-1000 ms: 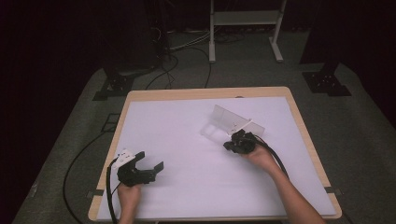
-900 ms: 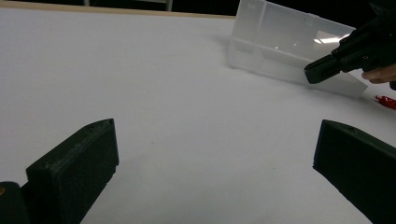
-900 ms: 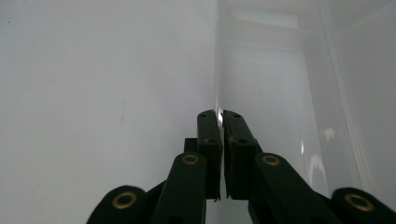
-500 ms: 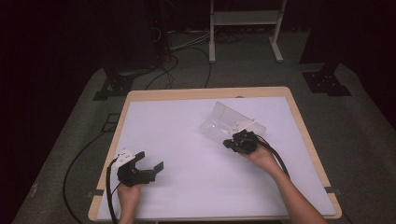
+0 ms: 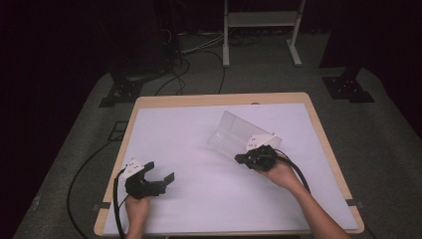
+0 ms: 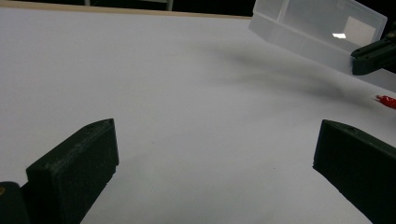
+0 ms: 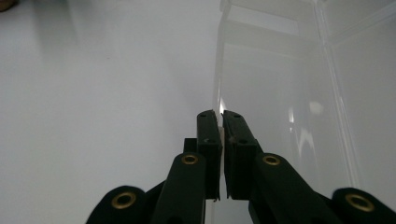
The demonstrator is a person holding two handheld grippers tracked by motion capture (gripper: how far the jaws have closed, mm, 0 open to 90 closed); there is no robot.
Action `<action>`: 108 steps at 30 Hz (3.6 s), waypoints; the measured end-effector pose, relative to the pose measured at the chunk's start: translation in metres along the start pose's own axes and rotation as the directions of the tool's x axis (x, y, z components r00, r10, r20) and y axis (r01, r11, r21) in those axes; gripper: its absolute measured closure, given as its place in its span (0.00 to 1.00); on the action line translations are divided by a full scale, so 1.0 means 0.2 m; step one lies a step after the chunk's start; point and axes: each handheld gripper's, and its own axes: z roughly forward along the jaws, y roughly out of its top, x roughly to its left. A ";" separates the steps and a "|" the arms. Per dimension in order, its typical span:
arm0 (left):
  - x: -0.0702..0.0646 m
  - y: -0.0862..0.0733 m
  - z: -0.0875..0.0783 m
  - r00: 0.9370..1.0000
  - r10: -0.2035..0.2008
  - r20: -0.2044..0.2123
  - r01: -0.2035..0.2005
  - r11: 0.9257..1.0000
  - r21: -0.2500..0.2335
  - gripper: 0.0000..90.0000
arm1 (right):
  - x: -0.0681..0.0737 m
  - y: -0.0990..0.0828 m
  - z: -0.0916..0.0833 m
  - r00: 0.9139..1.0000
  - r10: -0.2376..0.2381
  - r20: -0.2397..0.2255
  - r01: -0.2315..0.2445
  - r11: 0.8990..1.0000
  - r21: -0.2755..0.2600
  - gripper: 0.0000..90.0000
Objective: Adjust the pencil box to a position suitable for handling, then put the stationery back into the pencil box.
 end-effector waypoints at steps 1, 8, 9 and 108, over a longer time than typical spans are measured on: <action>0.00 0.00 0.00 1.000 -0.001 -0.001 0.001 1.000 0.000 0.00 | 0.01 0.00 0.00 1.000 -0.006 -0.006 0.006 1.000 0.000 0.95; 0.00 0.00 0.00 1.000 0.000 -0.001 0.000 1.000 0.000 0.00 | 0.07 -0.04 0.00 0.999 -0.021 -0.046 0.022 1.000 0.007 0.95; 0.00 0.00 0.00 1.000 0.000 -0.002 0.000 1.000 0.001 0.00 | 0.08 -0.04 0.01 0.998 -0.021 -0.053 0.022 1.000 0.006 0.95; 0.00 0.00 0.00 1.000 0.007 -0.008 -0.007 1.000 0.006 0.00 | 0.04 -0.33 -0.44 0.989 0.146 -0.020 -0.147 0.987 -0.067 0.53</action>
